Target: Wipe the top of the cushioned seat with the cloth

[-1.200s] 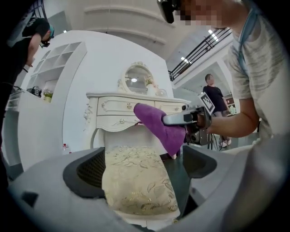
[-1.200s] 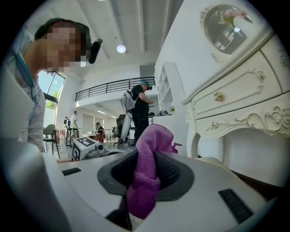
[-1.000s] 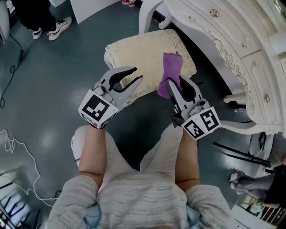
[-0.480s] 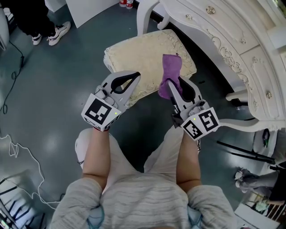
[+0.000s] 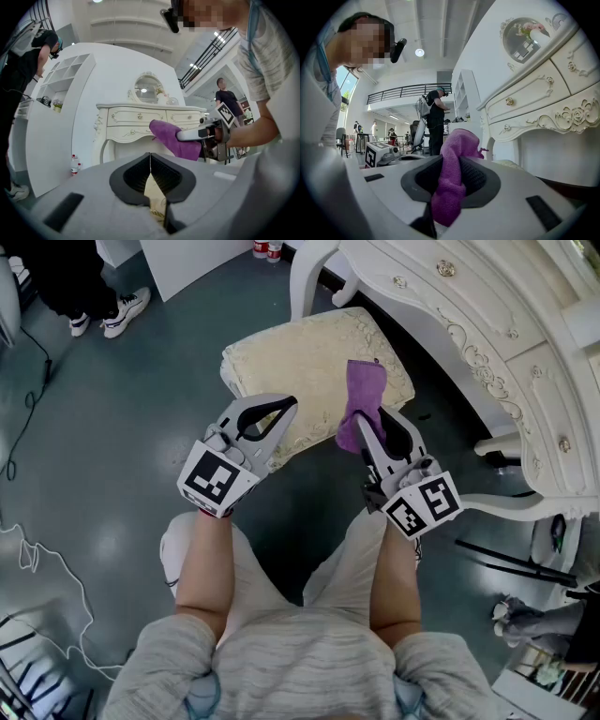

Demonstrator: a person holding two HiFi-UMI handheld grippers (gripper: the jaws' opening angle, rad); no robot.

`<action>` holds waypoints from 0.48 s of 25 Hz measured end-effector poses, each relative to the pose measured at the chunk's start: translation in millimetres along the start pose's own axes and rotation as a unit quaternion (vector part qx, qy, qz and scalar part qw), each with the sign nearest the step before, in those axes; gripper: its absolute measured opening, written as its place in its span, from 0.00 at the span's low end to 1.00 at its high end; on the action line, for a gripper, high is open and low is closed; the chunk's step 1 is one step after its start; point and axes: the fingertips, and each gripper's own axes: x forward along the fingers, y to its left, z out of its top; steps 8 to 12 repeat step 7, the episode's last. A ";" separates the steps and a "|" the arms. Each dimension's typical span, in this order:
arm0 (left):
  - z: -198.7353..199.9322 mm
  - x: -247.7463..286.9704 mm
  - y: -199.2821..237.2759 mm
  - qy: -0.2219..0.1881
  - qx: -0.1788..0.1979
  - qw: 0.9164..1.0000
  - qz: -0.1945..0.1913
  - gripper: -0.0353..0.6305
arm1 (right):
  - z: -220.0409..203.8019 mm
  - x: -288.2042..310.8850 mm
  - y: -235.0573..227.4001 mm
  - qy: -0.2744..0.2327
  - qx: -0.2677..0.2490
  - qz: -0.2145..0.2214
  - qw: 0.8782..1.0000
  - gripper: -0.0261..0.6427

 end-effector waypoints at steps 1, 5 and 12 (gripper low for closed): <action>-0.6 0.3 0.2 0.000 0.000 1.000 -0.001 0.07 | -0.8 0.3 -0.3 0.001 0.000 0.000 1.000 0.18; -1.9 4.8 0.1 -0.001 0.006 1.000 -0.006 0.07 | -3.1 2.3 -2.4 0.003 0.000 0.000 1.000 0.18; -3.5 7.4 -0.5 0.000 0.014 1.000 -0.010 0.07 | -4.5 3.5 -3.5 0.005 0.000 0.001 1.000 0.18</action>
